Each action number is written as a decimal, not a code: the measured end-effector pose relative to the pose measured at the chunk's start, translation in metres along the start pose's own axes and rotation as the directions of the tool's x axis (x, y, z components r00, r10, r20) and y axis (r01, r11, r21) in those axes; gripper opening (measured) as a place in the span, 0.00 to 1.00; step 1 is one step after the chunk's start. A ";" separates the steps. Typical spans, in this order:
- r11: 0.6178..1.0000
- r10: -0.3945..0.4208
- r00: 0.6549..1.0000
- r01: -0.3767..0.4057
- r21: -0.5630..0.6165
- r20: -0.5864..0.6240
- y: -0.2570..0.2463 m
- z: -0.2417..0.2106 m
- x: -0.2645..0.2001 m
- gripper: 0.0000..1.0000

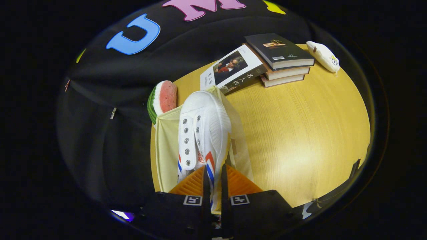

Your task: Open the storage box then place both shoes into the box .Put the left shoe in first, then the right shoe, with the right side of both shoes facing outward in a uniform manner.

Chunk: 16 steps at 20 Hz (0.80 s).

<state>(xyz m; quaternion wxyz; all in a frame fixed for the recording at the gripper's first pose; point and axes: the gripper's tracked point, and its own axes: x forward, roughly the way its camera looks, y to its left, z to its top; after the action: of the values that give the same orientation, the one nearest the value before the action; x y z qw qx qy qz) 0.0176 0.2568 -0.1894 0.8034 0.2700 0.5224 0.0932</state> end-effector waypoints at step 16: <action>0.949 0.091 0.909 0.044 -0.312 0.407 0.011 0.076 -0.105 0.99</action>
<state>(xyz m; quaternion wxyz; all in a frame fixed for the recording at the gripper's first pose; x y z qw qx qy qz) 0.0412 0.1954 -0.0775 0.9276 0.1588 0.3141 0.1251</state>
